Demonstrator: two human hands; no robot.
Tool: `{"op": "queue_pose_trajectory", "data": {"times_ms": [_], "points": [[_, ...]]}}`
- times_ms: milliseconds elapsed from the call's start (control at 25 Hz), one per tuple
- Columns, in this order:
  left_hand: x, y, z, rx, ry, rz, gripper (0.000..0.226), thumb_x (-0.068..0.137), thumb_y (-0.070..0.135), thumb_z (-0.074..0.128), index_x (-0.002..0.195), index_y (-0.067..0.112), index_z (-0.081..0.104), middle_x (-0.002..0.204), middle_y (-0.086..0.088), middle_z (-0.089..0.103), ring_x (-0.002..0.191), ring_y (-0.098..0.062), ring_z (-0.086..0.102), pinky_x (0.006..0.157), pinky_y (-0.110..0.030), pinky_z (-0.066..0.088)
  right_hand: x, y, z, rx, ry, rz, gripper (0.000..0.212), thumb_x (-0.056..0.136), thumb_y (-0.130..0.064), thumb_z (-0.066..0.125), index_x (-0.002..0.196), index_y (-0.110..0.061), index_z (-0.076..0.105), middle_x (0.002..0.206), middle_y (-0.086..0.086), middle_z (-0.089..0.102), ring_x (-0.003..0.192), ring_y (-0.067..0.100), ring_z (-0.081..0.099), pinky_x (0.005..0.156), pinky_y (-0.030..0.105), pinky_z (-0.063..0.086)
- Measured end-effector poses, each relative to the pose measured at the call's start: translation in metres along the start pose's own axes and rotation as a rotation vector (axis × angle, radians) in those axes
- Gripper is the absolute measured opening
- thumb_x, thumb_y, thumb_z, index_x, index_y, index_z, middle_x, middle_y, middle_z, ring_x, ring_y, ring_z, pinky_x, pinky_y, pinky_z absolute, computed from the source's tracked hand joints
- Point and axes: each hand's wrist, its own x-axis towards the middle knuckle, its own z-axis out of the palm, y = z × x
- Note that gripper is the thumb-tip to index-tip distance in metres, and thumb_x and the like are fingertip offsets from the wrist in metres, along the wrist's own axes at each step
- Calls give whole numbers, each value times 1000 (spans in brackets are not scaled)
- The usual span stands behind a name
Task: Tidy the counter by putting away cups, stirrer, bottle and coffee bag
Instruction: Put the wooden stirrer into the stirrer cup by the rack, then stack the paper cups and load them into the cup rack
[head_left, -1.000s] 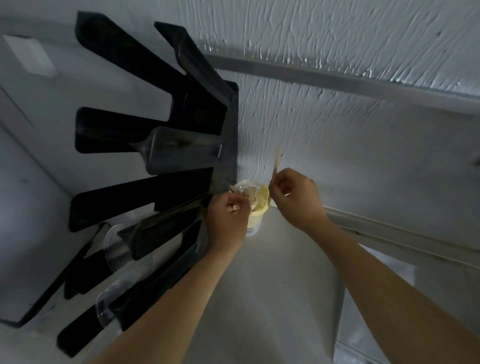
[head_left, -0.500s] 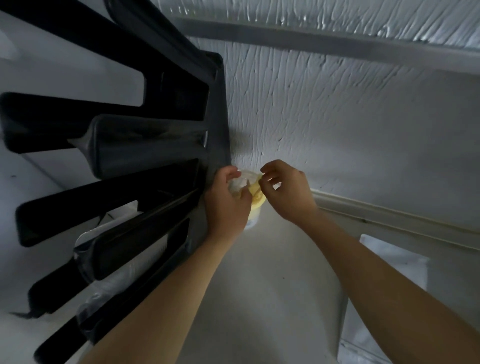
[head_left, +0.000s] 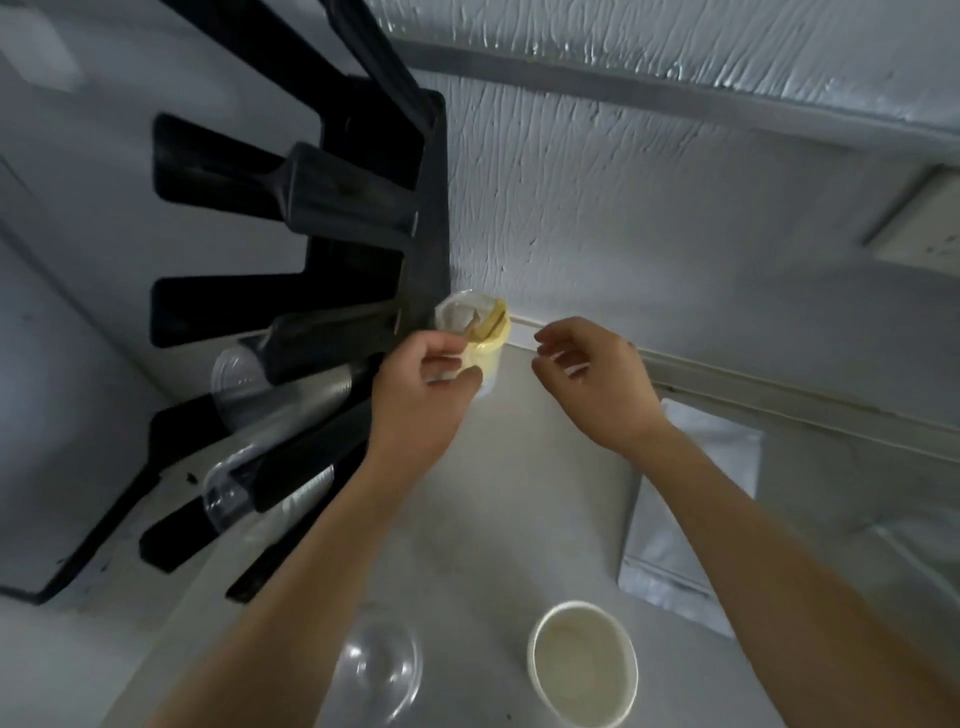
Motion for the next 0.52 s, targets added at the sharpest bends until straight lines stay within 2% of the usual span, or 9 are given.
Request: {"op": "queue_pose_trajectory", "data": {"times_ms": [120,280,520], "points": [[-42,2,-9,27,-50,6,23,82,2,76,92,21,69,96,2,75,86,-8,71,74,-13,53,-49,-5,-7,44,-20,47,17,82,-16,70,93,-29,67,82,-21,67,75,-8,63,65,3,46],[-95,-7,-12,107,-163,-41,17,83,3,74,94,15,72,94,4,75,86,-5,72,75,-12,54,-113,-2,-10,91,-77,113,18,84,-17,71,94,-32,66,88,-21,69,80,-3,66,66,4,47],[-163,-32,-6,198,-361,-94,18,85,10,73,96,24,71,95,11,75,88,-2,71,73,-12,55,-196,23,-18,131,-96,245,17,85,-26,69,100,-34,67,96,-22,71,89,-2,67,73,8,50]]}}
